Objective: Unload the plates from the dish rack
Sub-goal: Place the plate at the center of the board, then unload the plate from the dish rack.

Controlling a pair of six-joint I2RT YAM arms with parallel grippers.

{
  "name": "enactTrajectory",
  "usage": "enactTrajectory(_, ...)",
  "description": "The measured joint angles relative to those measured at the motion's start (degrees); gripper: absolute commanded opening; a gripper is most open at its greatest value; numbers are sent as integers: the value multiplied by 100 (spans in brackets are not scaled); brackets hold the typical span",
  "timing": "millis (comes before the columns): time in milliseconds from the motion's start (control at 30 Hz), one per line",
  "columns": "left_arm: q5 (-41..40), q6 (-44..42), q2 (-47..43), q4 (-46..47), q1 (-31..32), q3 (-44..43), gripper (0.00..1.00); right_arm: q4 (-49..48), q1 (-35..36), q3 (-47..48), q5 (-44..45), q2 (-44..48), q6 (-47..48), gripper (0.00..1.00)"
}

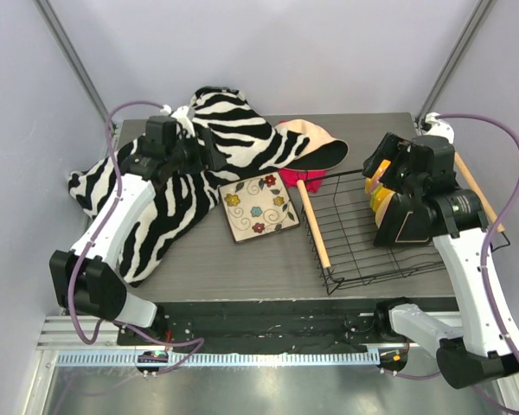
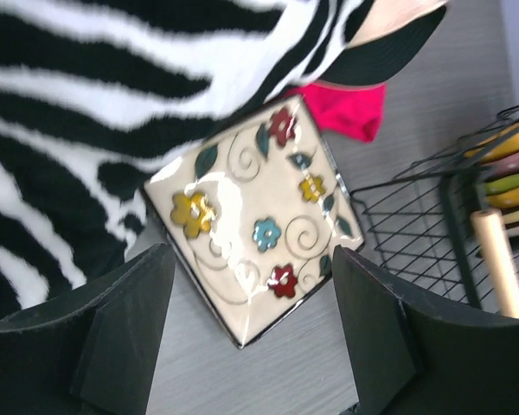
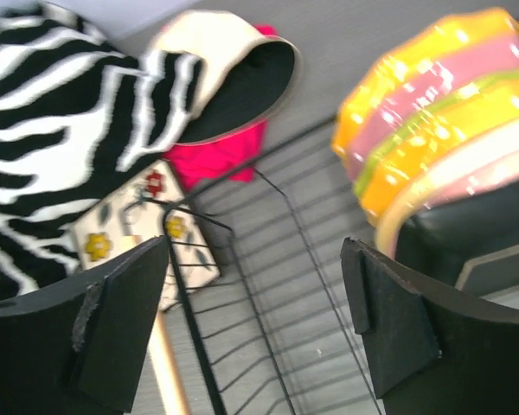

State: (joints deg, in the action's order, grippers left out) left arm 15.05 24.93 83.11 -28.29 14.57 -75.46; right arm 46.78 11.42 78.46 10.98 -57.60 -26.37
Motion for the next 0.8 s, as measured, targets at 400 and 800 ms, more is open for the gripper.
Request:
enactTrajectory(400, 302, -341, -39, -184, 0, -79, 78, 1132, -1241, -31, 487, -1008, -761, 100)
enactTrajectory(800, 295, -466, -411, -223, -2, 39, 79, 1333, -1707, -74, 973, -1628, -1226, 99)
